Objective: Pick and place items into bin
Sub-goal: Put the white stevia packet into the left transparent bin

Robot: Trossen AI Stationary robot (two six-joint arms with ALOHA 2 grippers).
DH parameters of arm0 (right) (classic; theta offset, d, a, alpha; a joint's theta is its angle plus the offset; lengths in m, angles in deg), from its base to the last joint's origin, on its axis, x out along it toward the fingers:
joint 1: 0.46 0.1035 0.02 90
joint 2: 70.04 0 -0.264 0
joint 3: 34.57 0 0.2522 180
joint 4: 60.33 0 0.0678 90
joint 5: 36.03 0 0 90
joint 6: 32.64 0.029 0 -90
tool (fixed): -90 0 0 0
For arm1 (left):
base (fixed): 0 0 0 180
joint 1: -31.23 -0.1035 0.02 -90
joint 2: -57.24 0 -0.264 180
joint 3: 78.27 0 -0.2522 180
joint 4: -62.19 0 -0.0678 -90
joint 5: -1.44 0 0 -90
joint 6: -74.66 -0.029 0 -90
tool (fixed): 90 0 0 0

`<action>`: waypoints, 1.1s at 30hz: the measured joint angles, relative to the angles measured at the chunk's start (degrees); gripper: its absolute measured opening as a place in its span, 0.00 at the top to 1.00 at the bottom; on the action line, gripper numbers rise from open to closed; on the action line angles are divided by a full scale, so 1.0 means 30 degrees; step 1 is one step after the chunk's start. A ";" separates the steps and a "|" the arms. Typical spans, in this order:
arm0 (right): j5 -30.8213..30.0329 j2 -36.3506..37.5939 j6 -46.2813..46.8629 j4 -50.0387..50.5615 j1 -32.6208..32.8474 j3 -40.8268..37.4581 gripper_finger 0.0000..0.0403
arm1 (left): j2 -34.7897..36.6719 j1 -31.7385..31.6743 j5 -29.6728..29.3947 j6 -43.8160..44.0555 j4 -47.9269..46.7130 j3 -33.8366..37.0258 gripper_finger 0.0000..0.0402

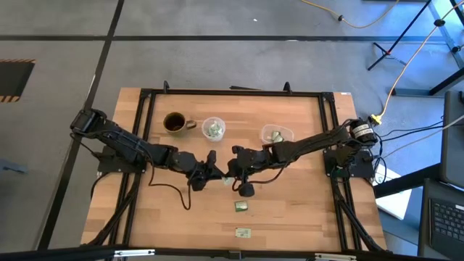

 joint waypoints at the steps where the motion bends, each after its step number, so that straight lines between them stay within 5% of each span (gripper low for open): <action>1: 0.0000 0.0000 0.0000 0.0007 0.0000 0.0000 1.00 | 0.0000 0.0000 0.0000 -0.0007 -0.0015 -0.0007 0.93; 9: 0.0001 0.0000 -0.0260 0.0041 0.0007 0.0000 0.94 | 0.0000 0.0000 -0.0021 0.0146 -0.0016 0.0000 0.98; 17: -0.0657 0.0000 -0.0583 0.0500 0.0007 0.0015 0.72 | 0.0000 -0.0015 -0.0692 0.1908 -0.0147 0.0000 0.99; 23: -0.2865 0.0000 -0.0777 0.2539 0.0022 0.0022 0.63 | 0.0000 -0.0036 -0.4179 0.3657 -0.0889 -0.0005 0.99; 30: -0.2049 0.0000 -0.0007 0.3583 0.0407 0.0015 0.63 | 0.0000 -0.0915 -0.9660 0.5219 -0.1944 0.0000 0.99; 33: -0.1974 -0.0024 -0.0007 0.3830 0.0915 0.0015 0.63 | 0.0000 -0.1899 -1.0509 0.6715 -0.3316 0.0000 0.99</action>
